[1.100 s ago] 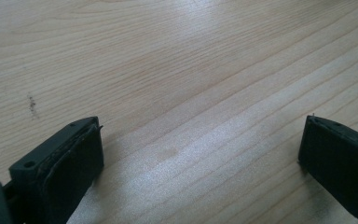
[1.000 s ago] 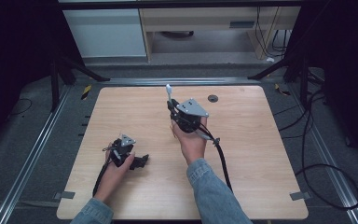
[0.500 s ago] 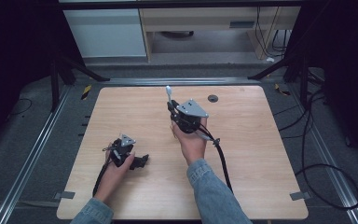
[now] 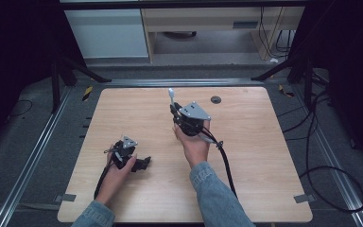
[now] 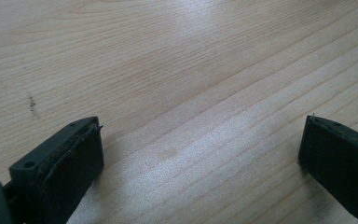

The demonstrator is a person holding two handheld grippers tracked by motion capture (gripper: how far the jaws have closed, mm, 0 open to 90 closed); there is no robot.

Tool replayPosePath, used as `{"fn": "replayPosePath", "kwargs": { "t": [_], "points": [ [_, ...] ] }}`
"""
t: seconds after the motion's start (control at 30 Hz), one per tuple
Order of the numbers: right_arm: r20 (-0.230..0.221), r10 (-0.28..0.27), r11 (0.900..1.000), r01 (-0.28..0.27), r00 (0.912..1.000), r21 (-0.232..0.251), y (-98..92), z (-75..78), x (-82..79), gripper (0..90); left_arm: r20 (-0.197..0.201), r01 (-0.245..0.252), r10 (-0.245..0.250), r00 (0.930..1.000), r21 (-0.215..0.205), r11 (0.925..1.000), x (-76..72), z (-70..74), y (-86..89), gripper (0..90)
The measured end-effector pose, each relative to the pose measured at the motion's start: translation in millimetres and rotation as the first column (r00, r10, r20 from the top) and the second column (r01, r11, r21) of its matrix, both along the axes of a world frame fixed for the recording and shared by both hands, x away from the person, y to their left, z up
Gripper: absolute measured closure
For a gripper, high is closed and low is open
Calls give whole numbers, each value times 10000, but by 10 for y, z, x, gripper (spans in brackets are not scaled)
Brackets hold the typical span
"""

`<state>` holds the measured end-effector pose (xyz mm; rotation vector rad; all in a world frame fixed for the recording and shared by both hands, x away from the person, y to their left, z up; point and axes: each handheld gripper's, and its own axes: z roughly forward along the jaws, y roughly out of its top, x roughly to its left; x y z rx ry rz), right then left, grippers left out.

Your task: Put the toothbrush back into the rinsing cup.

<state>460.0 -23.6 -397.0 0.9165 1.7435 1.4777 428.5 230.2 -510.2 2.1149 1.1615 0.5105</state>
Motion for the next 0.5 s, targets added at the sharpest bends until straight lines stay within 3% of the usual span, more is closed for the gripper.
{"fn": "replayPosePath", "kwargs": {
  "t": [0.5],
  "points": [
    [-76, -5, 10000, 5, 10000, -71, -8, -162, 16, 794, 0, -4, 4, 10000, -3, 10000, 0, 0, 0, 0]
  ]
}}
